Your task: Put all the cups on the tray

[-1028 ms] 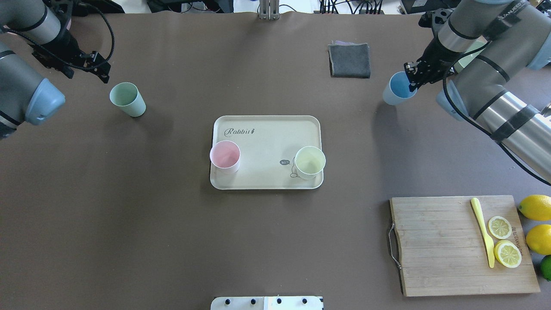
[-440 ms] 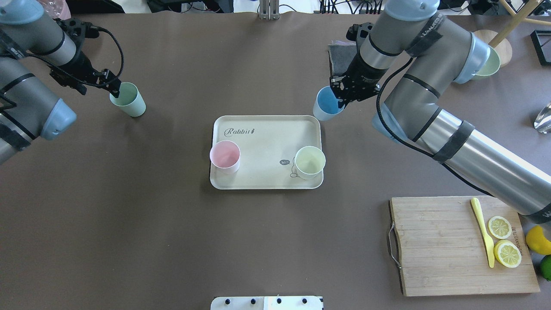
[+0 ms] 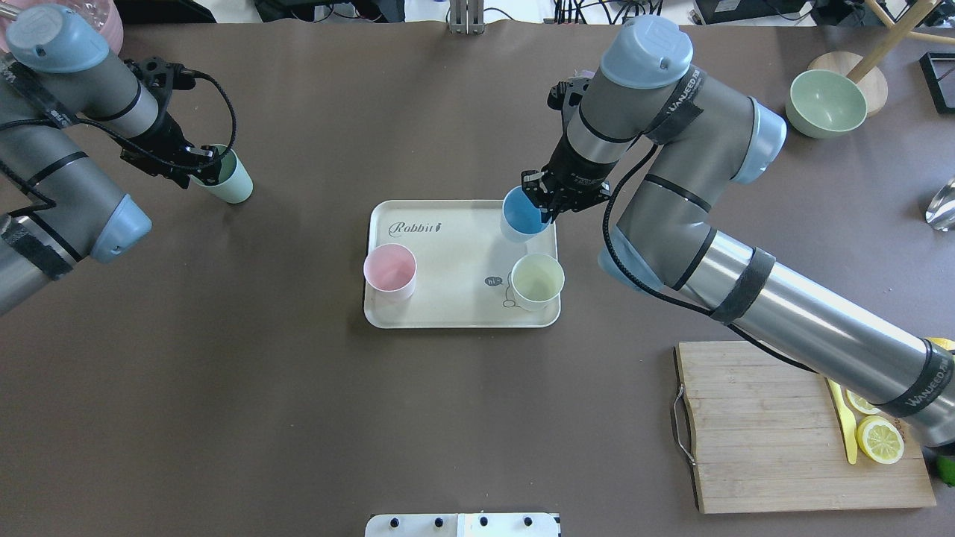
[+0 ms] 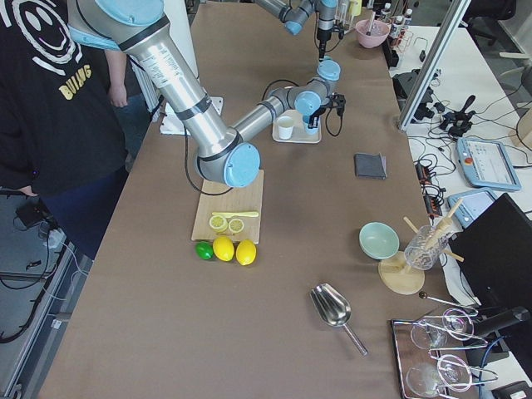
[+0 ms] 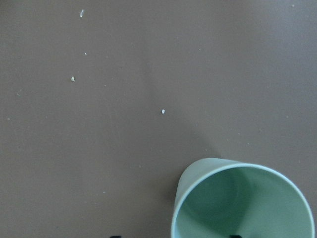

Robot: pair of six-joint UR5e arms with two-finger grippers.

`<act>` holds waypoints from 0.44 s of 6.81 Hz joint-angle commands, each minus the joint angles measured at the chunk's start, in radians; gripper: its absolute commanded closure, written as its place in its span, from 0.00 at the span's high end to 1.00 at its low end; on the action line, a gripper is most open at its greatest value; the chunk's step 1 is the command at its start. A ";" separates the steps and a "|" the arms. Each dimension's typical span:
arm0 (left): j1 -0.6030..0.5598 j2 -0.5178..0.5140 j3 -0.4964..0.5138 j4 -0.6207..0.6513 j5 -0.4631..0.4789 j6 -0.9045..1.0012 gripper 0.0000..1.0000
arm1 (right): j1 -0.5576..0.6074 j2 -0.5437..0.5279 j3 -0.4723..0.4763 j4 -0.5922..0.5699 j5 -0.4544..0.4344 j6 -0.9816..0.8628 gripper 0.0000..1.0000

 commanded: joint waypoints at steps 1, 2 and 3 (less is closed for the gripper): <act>-0.030 -0.043 0.000 0.028 -0.049 -0.007 0.00 | -0.034 0.009 -0.003 0.000 -0.039 0.007 0.00; -0.048 -0.115 -0.021 0.130 -0.136 -0.016 0.00 | -0.034 0.012 -0.005 0.000 -0.039 0.009 0.46; -0.041 -0.147 -0.071 0.176 -0.139 -0.110 0.00 | -0.031 0.026 -0.005 -0.002 -0.039 0.007 0.99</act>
